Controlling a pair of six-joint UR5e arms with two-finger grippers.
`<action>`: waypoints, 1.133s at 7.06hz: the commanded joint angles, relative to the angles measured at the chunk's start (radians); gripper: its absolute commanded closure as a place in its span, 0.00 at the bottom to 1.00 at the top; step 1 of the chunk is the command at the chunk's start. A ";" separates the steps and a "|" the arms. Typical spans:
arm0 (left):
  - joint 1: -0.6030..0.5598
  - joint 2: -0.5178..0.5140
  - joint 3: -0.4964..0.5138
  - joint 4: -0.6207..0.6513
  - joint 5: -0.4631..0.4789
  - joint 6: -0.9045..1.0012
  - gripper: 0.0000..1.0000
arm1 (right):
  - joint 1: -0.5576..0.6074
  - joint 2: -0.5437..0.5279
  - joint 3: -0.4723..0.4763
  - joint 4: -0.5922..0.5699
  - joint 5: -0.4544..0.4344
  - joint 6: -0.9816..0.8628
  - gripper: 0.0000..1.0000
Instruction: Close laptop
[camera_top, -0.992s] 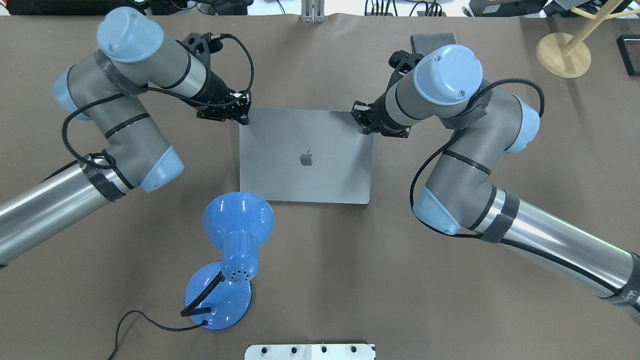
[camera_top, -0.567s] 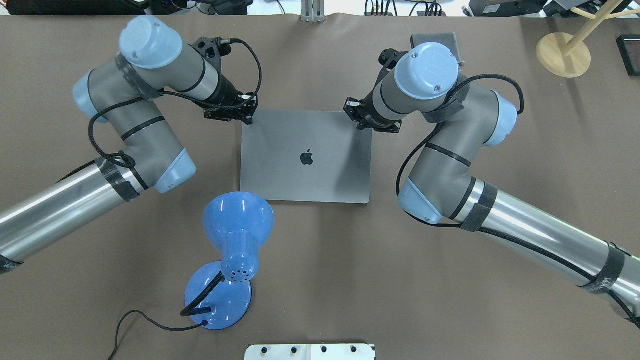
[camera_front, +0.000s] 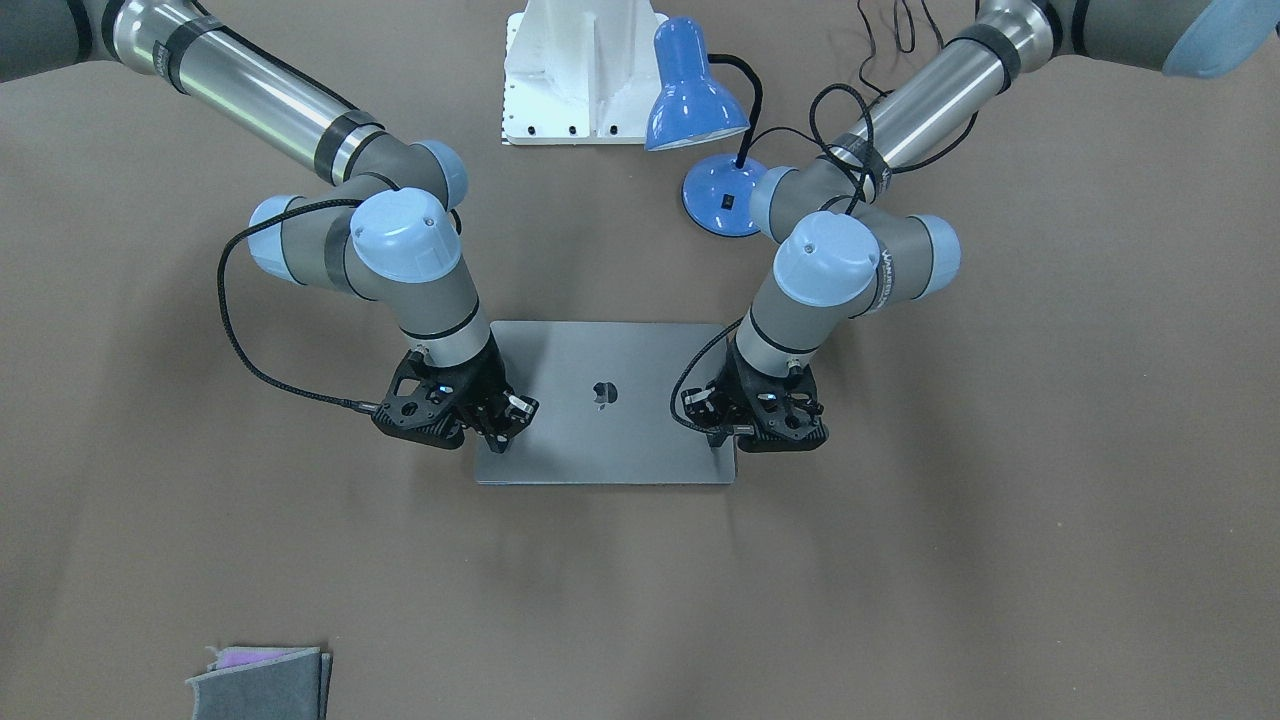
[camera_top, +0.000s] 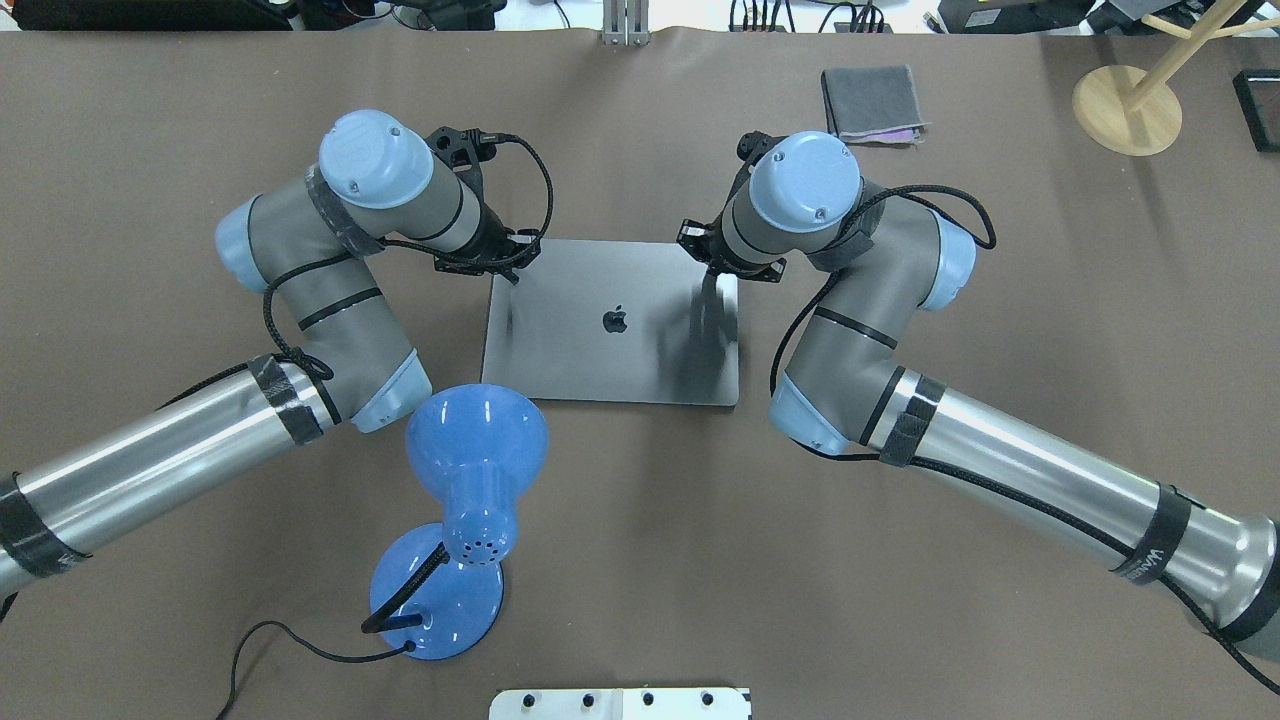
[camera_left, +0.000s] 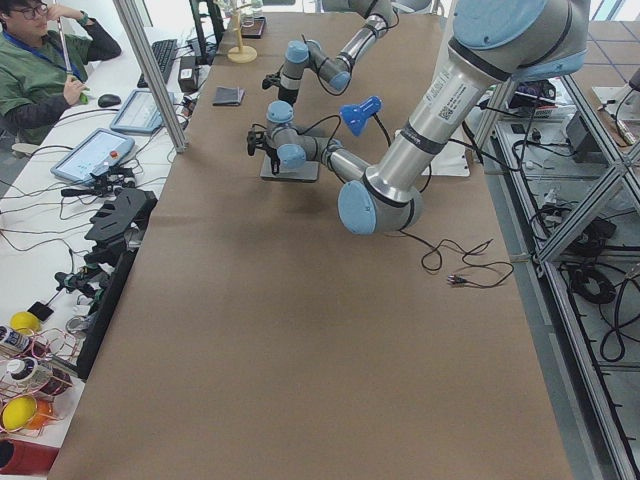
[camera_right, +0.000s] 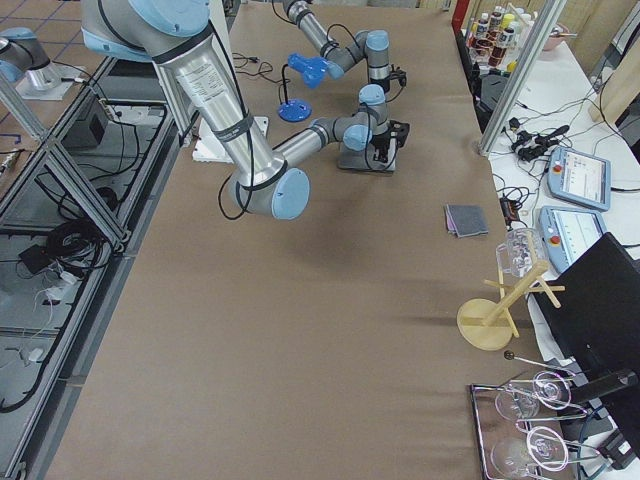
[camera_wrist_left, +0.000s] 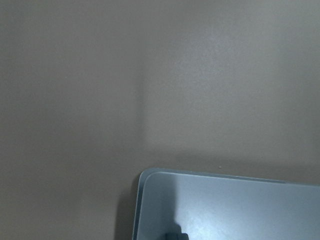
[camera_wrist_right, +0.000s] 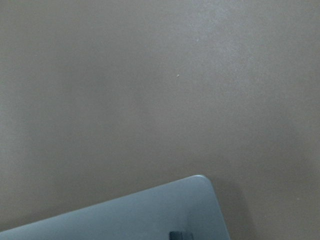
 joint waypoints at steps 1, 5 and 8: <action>0.007 -0.002 -0.008 0.001 0.010 0.000 1.00 | -0.002 0.003 0.007 0.006 -0.004 0.000 1.00; -0.160 0.033 -0.210 0.164 -0.281 0.120 0.25 | 0.191 -0.092 0.175 -0.009 0.279 -0.011 0.65; -0.349 0.297 -0.589 0.565 -0.322 0.589 0.02 | 0.335 -0.400 0.385 -0.118 0.281 -0.459 0.00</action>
